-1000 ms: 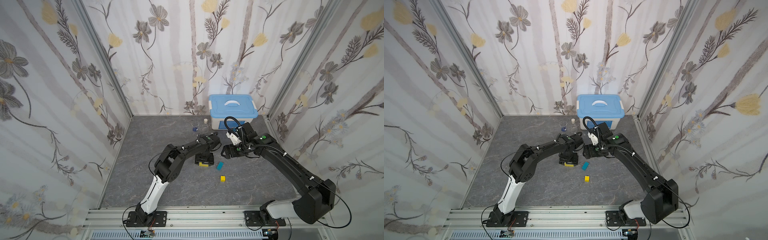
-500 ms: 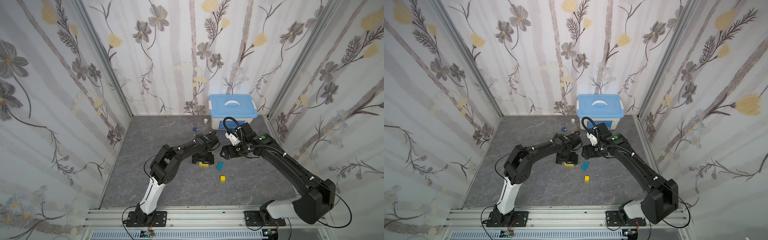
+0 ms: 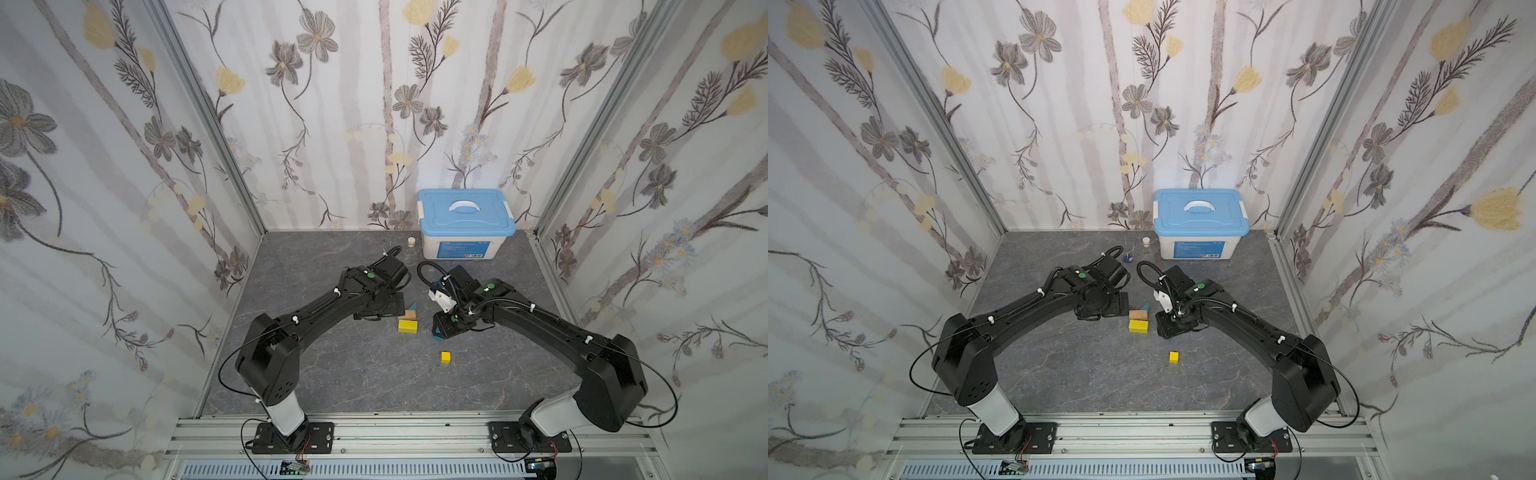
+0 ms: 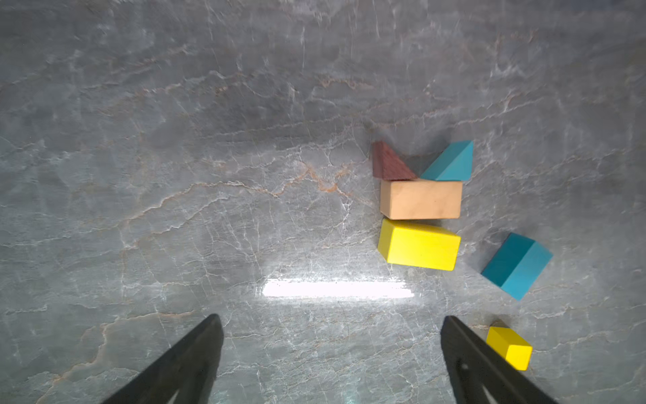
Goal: Assemble a carrot with building blocks
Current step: Assemble the building block at the center of the board.
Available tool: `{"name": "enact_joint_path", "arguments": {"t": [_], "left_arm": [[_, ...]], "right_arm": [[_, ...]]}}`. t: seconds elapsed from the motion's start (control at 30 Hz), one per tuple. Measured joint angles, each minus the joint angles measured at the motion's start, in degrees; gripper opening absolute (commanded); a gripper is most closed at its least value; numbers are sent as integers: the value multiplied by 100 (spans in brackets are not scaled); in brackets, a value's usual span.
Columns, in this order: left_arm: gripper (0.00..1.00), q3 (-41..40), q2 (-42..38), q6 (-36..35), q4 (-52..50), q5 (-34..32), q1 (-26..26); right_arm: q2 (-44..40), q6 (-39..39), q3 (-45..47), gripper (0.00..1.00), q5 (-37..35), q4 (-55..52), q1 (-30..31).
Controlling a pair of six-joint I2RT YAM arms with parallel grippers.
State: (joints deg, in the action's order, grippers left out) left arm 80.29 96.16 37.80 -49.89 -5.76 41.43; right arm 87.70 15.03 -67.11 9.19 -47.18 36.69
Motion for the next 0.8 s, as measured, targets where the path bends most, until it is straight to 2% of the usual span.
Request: {"name": "enact_joint_path", "arguments": {"t": [0.37, 0.8], "left_arm": [[100, -568, -846, -26, 457, -297, -181], [100, -732, -1003, -33, 579, -181, -352]], "right_arm": [[1738, 385, -70, 38, -431, 1460, 664], [2100, 623, -170, 38, -990, 2094, 855]]}}
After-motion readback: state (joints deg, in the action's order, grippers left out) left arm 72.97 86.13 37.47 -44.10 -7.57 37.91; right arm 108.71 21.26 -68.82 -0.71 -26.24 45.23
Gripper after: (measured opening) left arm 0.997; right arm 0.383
